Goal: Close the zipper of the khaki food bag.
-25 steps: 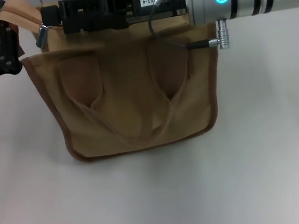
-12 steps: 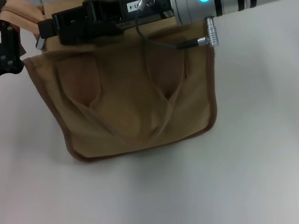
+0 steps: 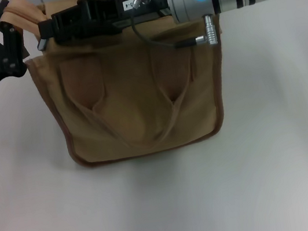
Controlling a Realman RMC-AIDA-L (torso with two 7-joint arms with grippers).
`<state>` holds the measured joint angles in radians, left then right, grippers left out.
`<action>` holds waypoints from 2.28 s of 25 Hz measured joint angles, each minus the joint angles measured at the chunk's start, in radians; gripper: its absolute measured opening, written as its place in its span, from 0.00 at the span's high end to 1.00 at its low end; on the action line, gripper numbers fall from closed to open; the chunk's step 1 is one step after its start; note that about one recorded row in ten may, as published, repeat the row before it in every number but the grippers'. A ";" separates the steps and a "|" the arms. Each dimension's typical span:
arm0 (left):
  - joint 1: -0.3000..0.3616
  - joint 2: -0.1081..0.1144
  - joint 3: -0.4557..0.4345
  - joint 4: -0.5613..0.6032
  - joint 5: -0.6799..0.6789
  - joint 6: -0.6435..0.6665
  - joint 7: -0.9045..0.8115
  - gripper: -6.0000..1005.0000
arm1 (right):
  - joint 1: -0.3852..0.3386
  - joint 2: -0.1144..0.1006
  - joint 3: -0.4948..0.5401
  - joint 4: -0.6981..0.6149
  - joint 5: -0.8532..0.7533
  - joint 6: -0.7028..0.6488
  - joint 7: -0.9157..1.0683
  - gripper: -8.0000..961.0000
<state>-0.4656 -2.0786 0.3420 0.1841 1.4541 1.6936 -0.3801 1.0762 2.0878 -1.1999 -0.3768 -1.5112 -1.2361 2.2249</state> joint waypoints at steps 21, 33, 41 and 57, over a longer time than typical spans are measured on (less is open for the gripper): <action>-0.029 0.000 0.011 -0.060 0.010 0.061 0.052 0.97 | 0.004 0.005 -0.022 -0.007 0.006 0.040 0.015 0.63; -0.029 0.002 0.008 -0.063 0.003 0.051 0.045 0.97 | 0.007 0.005 -0.037 -0.007 0.008 0.062 0.000 0.76; -0.033 0.002 0.006 -0.064 0.003 0.044 0.043 0.97 | -0.002 0.004 -0.038 -0.007 0.011 0.055 -0.112 0.87; -0.006 0.009 -0.048 -0.056 0.001 -0.030 -0.028 0.96 | -0.133 0.000 -0.037 -0.062 0.053 0.064 -0.232 0.98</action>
<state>-0.4717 -2.0695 0.2936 0.1281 1.4546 1.6634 -0.4079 0.9430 2.0874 -1.2372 -0.4389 -1.4584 -1.1721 1.9930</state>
